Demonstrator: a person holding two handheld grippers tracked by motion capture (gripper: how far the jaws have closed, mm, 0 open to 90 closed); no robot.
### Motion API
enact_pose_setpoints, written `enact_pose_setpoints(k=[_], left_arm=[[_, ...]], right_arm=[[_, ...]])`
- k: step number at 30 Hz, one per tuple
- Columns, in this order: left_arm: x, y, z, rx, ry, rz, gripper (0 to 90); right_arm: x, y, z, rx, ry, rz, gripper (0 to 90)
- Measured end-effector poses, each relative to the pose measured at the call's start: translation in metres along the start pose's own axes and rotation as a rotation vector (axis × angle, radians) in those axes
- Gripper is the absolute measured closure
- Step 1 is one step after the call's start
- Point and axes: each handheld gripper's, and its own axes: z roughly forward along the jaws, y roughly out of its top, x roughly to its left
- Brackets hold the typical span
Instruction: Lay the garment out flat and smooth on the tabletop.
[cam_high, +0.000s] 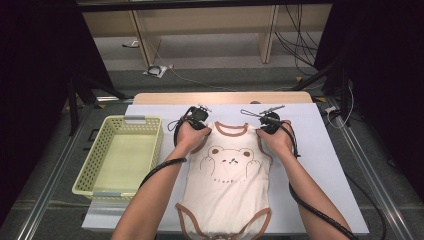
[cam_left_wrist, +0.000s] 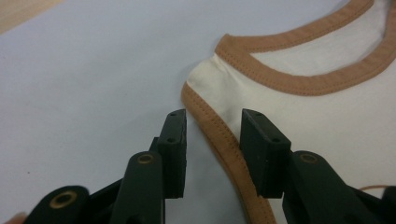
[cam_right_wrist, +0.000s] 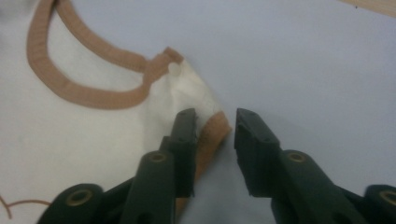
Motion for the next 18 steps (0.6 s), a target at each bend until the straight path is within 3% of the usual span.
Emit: enact_pose_setpoints(k=[2,4,8,11,15,18], left_arm=[[0.001,-0.002,0.003,0.002,-0.007,-0.001,63.7],[-0.001,-0.002,0.005,-0.001,-0.03,-0.002,69.7],[-0.004,-0.001,0.005,0.012,-0.046,0.013,84.4],[-0.002,0.0,0.004,0.013,-0.053,-0.007,86.2],[0.01,0.002,-0.004,-0.02,-0.041,-0.044,86.7],[0.017,0.006,-0.011,-0.032,-0.02,-0.049,86.6]], right_arm=[[0.0,-0.001,0.001,0.003,0.007,0.002,78.0],[0.001,-0.002,0.002,-0.006,0.022,0.016,85.7],[0.003,0.0,0.002,0.004,0.016,0.016,88.9],[0.002,0.001,0.001,-0.008,0.014,0.027,89.1],[0.001,0.008,-0.005,-0.053,0.006,0.028,89.1],[0.004,0.02,-0.009,-0.098,-0.006,0.002,89.1]])
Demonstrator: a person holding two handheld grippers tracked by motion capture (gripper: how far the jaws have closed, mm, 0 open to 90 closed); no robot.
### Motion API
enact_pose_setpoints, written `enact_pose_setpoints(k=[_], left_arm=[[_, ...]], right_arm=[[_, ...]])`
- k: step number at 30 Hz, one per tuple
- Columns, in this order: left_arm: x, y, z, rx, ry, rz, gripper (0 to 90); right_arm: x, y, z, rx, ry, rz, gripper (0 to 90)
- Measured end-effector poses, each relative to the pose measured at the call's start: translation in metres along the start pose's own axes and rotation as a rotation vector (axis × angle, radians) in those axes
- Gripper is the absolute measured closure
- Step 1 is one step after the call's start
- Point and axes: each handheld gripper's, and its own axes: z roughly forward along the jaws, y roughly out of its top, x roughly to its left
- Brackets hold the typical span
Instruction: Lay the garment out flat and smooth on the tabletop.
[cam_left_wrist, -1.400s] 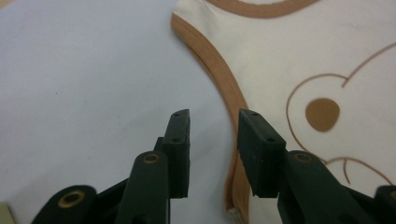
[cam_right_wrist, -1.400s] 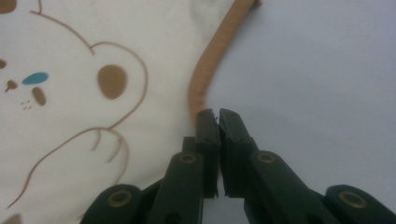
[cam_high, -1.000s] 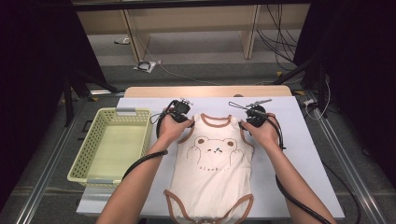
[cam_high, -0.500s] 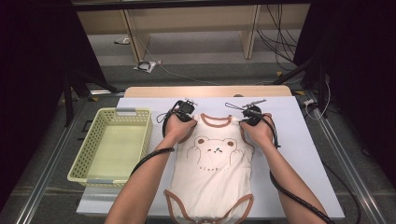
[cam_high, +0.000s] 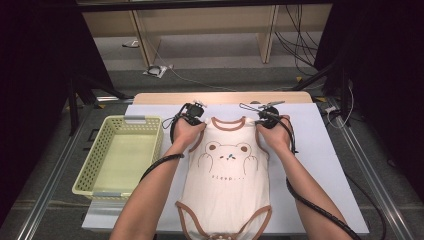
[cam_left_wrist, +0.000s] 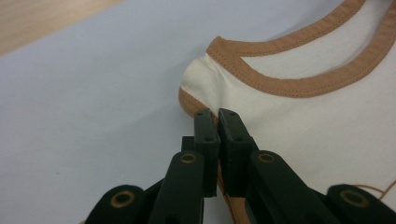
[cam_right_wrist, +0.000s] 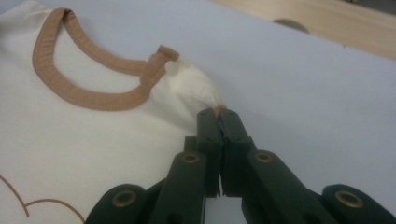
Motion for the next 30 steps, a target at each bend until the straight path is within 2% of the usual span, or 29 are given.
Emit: enact_pose_setpoints(k=[2,5,11,12,13,14,16,17,18,20,22,23,24,25,27,28,29,30], left_arm=[[0.005,0.007,-0.007,-0.021,0.027,0.007,86.5],[0.007,0.012,-0.011,-0.019,0.038,0.015,86.4],[0.011,0.021,-0.018,-0.041,0.086,0.037,85.3],[0.011,0.021,-0.019,-0.045,0.106,0.038,83.6],[0.011,0.021,-0.019,-0.045,0.106,0.038,80.0],[0.011,0.021,-0.019,-0.043,0.126,0.042,80.0],[0.01,0.018,-0.019,-0.037,0.146,0.048,66.6],[0.009,0.017,-0.02,-0.035,0.151,0.047,66.6],[0.009,0.015,-0.023,-0.034,0.156,0.055,61.6],[0.008,0.01,-0.029,-0.041,0.165,0.061,60.4],[0.007,0.0,-0.043,-0.061,0.153,0.062,57.9],[0.007,0.0,-0.043,-0.061,0.153,0.062,56.6],[0.004,-0.009,-0.053,-0.051,0.125,0.072,55.0],[0.004,-0.009,-0.053,-0.051,0.125,0.072,52.7],[-0.002,-0.02,-0.064,-0.039,0.105,0.103,51.3],[-0.009,-0.033,-0.078,-0.041,0.091,0.134,51.1],[-0.013,-0.04,-0.084,-0.045,0.081,0.145,50.9],[-0.013,-0.04,-0.084,-0.045,0.081,0.145,50.5]], right_arm=[[0.003,0.006,-0.001,-0.016,-0.012,-0.019,89.1],[0.006,0.012,-0.002,-0.025,-0.013,-0.028,89.0],[0.01,0.024,-0.005,-0.059,-0.037,-0.058,88.7],[0.01,0.026,-0.004,-0.069,-0.04,-0.073,86.1],[0.01,0.026,-0.004,-0.069,-0.04,-0.073,86.1],[0.011,0.026,-0.003,-0.066,-0.03,-0.091,81.2],[0.012,0.022,0.002,-0.038,-0.033,-0.113,69.4],[0.012,0.022,0.002,-0.038,-0.033,-0.113,69.4],[0.011,0.018,0.001,-0.028,-0.03,-0.103,65.1],[0.01,0.015,-0.001,-0.025,-0.03,-0.107,64.7],[0.008,0.006,-0.013,-0.021,-0.017,-0.118,63.8],[0.008,0.006,-0.013,-0.021,-0.017,-0.118,63.8],[0.006,-0.003,-0.025,-0.02,0.001,-0.125,63.5],[0.006,-0.003,-0.025,-0.02,0.001,-0.125,63.5],[0.006,-0.014,-0.04,-0.014,0.031,-0.129,62.6],[0.008,-0.027,-0.056,-0.019,0.054,-0.131,62.6],[0.01,-0.035,-0.064,-0.018,0.07,-0.137,62.6],[0.012,-0.044,-0.072,-0.017,0.086,-0.139,62.3]])
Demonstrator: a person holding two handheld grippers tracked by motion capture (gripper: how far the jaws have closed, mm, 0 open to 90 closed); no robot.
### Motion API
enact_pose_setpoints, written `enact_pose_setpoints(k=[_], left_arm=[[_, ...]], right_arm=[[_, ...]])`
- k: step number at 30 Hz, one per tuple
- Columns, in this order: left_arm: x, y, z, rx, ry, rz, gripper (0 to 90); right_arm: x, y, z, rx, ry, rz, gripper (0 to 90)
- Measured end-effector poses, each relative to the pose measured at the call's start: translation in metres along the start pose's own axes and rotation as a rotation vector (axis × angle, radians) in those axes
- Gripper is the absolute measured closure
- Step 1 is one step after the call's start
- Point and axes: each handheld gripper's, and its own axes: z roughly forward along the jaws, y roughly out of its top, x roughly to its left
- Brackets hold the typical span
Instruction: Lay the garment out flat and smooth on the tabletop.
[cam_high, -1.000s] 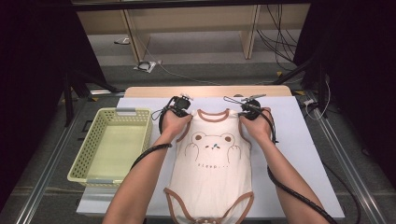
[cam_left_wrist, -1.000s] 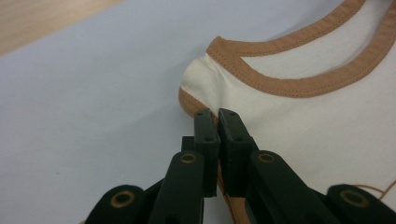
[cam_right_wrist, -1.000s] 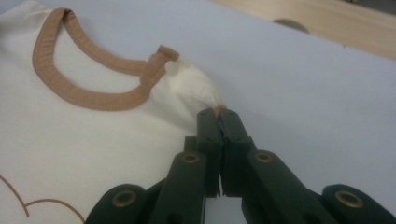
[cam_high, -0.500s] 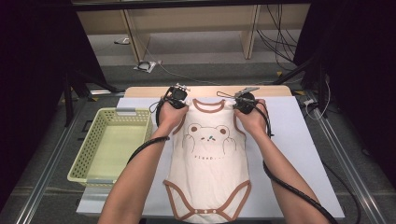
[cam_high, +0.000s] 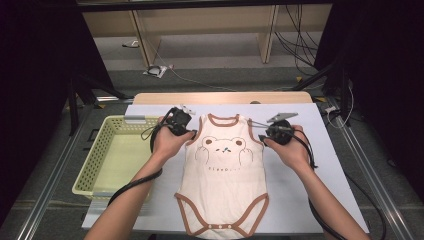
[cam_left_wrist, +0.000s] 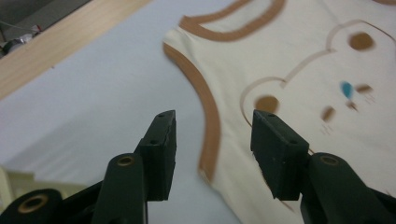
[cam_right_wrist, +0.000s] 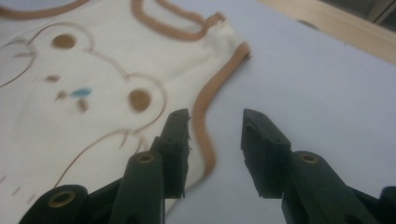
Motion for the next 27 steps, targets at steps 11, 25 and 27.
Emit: enact_pose_setpoints(k=[11,25,27], left_arm=[[-0.064,-0.076,-0.065,-0.015,-0.16,0.124,56.2],[-0.074,-0.151,-0.076,0.079,-0.209,0.101,60.8],[-0.074,-0.152,-0.073,0.09,-0.204,0.103,60.4]], right_arm=[[0.054,-0.075,-0.055,0.049,0.15,-0.051,61.7],[0.077,-0.12,-0.065,0.111,0.186,-0.055,67.0],[0.078,-0.121,-0.063,0.125,0.187,-0.056,68.7]])
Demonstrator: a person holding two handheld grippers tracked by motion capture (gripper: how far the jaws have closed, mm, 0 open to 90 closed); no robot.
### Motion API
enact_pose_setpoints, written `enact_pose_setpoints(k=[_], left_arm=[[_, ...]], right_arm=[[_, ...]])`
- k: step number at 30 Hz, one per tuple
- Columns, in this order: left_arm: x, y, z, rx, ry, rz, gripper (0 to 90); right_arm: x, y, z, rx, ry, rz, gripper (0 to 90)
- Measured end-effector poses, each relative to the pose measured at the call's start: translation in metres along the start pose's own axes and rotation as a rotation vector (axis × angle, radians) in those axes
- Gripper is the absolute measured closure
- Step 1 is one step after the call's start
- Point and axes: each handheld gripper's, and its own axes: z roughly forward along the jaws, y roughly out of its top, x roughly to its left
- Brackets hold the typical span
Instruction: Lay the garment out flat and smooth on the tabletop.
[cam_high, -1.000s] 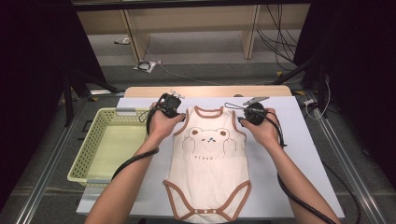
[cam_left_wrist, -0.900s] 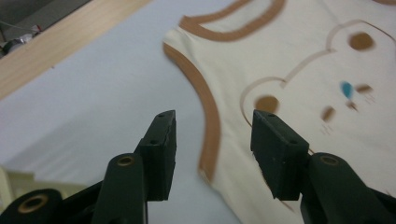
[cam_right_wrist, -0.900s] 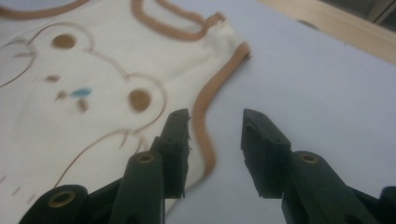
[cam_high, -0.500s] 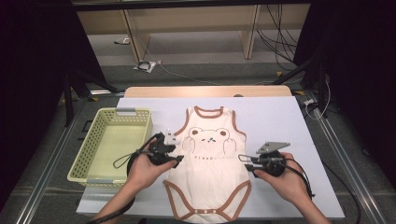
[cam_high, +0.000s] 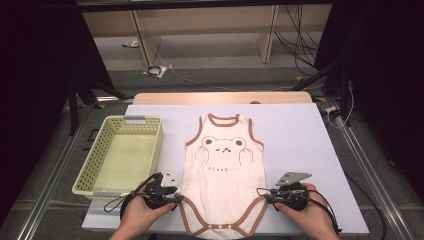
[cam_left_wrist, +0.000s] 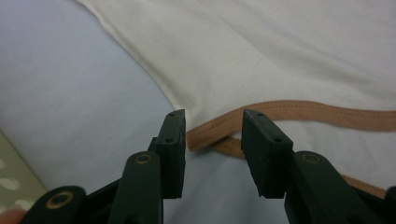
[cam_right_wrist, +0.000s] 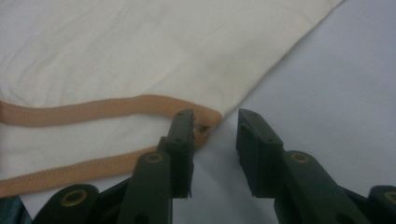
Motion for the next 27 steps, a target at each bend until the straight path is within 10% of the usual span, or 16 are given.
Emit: enact_pose_setpoints(k=[6,16,27], left_arm=[[-0.0066,0.0016,0.0044,0.037,0.043,0.04,65.0],[-0.004,0.0009,0.0091,0.044,-0.038,-0.016,77.3],[-0.0063,0.0012,0.0031,0.017,0.047,0.013,66.5]], right_arm=[[0.004,-0.0007,0.0016,-0.009,0.008,0.012,81.2],[0.0038,-0.0014,-0.002,0.024,0.008,0.04,89.1],[0.0065,-0.0017,0.0017,-0.033,-0.001,0.065,67.9]])
